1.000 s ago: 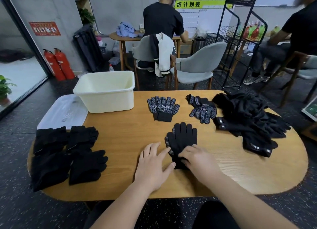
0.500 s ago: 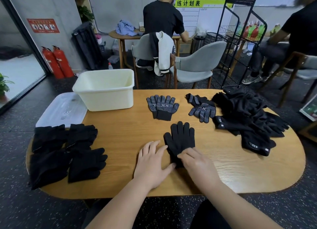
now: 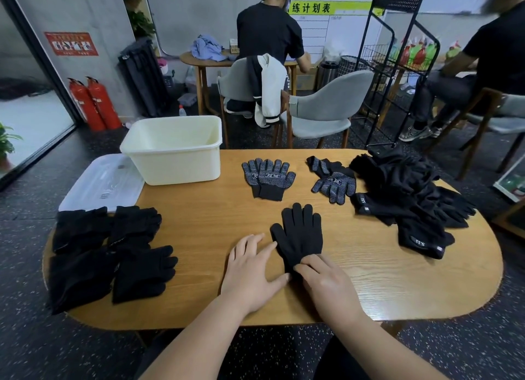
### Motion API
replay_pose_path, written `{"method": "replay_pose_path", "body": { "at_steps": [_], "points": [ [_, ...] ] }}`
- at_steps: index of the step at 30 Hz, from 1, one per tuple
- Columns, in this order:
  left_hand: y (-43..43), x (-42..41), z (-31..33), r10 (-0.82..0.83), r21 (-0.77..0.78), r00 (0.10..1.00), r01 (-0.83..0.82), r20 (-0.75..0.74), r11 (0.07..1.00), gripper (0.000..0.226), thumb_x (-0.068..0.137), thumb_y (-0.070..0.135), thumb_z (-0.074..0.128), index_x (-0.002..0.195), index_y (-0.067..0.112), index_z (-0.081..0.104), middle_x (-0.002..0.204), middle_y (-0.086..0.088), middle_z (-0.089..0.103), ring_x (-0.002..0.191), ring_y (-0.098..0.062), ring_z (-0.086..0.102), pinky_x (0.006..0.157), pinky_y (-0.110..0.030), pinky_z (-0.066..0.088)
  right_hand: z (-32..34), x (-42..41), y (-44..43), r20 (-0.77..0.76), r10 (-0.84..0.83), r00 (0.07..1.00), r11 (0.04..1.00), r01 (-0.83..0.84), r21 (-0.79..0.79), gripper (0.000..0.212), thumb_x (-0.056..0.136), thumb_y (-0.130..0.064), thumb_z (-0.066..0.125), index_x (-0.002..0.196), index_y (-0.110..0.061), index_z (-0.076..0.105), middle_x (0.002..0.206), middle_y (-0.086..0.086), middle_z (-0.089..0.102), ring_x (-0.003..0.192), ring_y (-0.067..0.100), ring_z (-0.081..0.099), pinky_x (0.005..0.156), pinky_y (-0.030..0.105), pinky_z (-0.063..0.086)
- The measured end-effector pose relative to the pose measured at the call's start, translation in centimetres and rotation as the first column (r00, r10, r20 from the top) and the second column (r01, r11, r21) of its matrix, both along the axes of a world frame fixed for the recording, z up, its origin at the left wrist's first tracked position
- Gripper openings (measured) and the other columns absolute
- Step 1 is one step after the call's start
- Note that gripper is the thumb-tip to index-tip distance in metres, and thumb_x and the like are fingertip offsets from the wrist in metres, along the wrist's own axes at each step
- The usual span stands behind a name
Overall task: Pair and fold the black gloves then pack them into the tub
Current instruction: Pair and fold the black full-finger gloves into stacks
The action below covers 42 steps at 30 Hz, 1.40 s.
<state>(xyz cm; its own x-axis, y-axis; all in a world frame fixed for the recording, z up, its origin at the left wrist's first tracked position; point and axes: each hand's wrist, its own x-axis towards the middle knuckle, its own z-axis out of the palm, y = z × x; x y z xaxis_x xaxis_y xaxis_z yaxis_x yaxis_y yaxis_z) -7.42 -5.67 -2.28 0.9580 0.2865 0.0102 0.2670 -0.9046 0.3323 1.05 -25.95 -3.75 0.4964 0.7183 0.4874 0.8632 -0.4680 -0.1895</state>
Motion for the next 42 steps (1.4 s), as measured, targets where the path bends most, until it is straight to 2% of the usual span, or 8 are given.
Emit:
{"method": "replay_pose_path", "body": {
  "at_steps": [8,13,17,21,27,32,37,42],
  "points": [
    [-0.4,-0.1,0.4,0.048,-0.052,0.998,-0.046,0.045,0.998,0.074,0.095,0.082,0.025,0.156,0.044,0.039,0.166,0.016,0.019,0.156,-0.011,0.005,0.129,-0.042,0.016,1.1,0.4,0.4,-0.082,0.011,0.997,1.0,-0.011,0.004,0.024,0.092,-0.011,0.062,0.111,-0.021,0.074,0.107,-0.011,0.064,0.097,0.014,0.06,0.073,0.03,0.056],
    [-0.8,0.2,0.7,0.058,0.034,0.998,-0.059,0.039,0.998,0.081,0.087,0.09,0.034,0.154,0.044,0.039,0.163,0.014,0.021,0.154,-0.013,0.01,0.128,-0.042,0.019,3.7,3.8,2.4,-0.128,-0.165,0.978,0.971,0.138,-0.195,0.045,0.098,-0.032,0.046,0.141,-0.026,0.06,0.138,-0.011,0.061,0.132,0.018,0.047,0.106,0.037,0.048],
    [-0.8,0.2,0.7,0.063,0.05,0.998,-0.064,0.032,0.997,0.083,0.085,0.092,0.033,0.153,0.045,0.038,0.163,0.014,0.021,0.154,-0.014,0.01,0.127,-0.042,0.018,3.8,6.9,4.3,-0.272,-0.306,0.912,0.88,0.162,-0.447,0.057,0.106,-0.038,0.036,0.162,-0.029,0.029,0.169,-0.009,0.03,0.156,0.024,0.018,0.124,0.044,0.028],
    [-0.9,0.3,0.8,0.066,0.046,0.997,-0.068,0.033,0.997,0.083,0.085,0.092,0.033,0.152,0.045,0.039,0.163,0.014,0.021,0.154,-0.013,0.009,0.128,-0.042,0.018,4.0,8.7,4.8,-0.335,-0.313,0.889,0.868,0.126,-0.48,0.062,0.108,-0.037,0.033,0.167,-0.031,0.015,0.176,-0.007,0.006,0.161,0.027,0.002,0.129,0.048,0.016],
    [-0.8,0.2,0.7,0.056,0.054,0.998,-0.058,0.033,0.997,0.083,0.086,0.092,0.031,0.154,0.044,0.037,0.164,0.015,0.019,0.155,-0.014,0.009,0.128,-0.044,0.018,2.6,5.7,3.6,-0.237,-0.277,0.931,0.927,0.193,-0.323,0.054,0.108,-0.037,0.041,0.161,-0.025,0.036,0.175,0.001,0.013,0.161,0.024,0.011,0.129,0.043,0.02],
    [-0.8,0.2,0.5,0.055,0.049,0.998,-0.057,0.041,0.997,0.077,0.09,0.087,0.031,0.154,0.044,0.038,0.163,0.014,0.02,0.154,-0.014,0.009,0.128,-0.043,0.018,0.2,3.9,2.3,-0.249,-0.284,0.926,0.93,0.202,-0.306,0.071,0.104,-0.056,0.012,0.162,-0.023,0.036,0.174,0.001,0.02,0.162,0.019,0.01,0.13,0.042,0.019],
    [-0.5,0.0,0.2,0.049,-0.009,0.997,-0.049,0.067,0.999,0.067,0.097,0.076,0.036,0.156,0.044,0.04,0.164,0.016,0.021,0.155,-0.012,0.009,0.128,-0.042,0.019,0.8,2.5,1.5,-0.168,-0.188,0.968,0.978,0.168,-0.126,0.041,0.105,-0.045,0.053,0.139,-0.024,0.063,0.158,-0.004,0.048,0.149,0.023,0.039,0.117,0.045,0.042],
    [-0.4,0.0,0.2,0.046,-0.036,0.997,-0.044,0.069,0.998,0.064,0.097,0.069,0.043,0.155,0.044,0.041,0.164,0.016,0.021,0.154,-0.012,0.009,0.128,-0.042,0.018,0.3,1.0,0.3,-0.135,-0.062,0.989,0.998,0.062,-0.004,0.024,0.096,-0.043,0.068,0.11,-0.026,0.075,0.126,-0.011,0.062,0.119,0.017,0.057,0.092,0.038,0.052]
  ]
}}
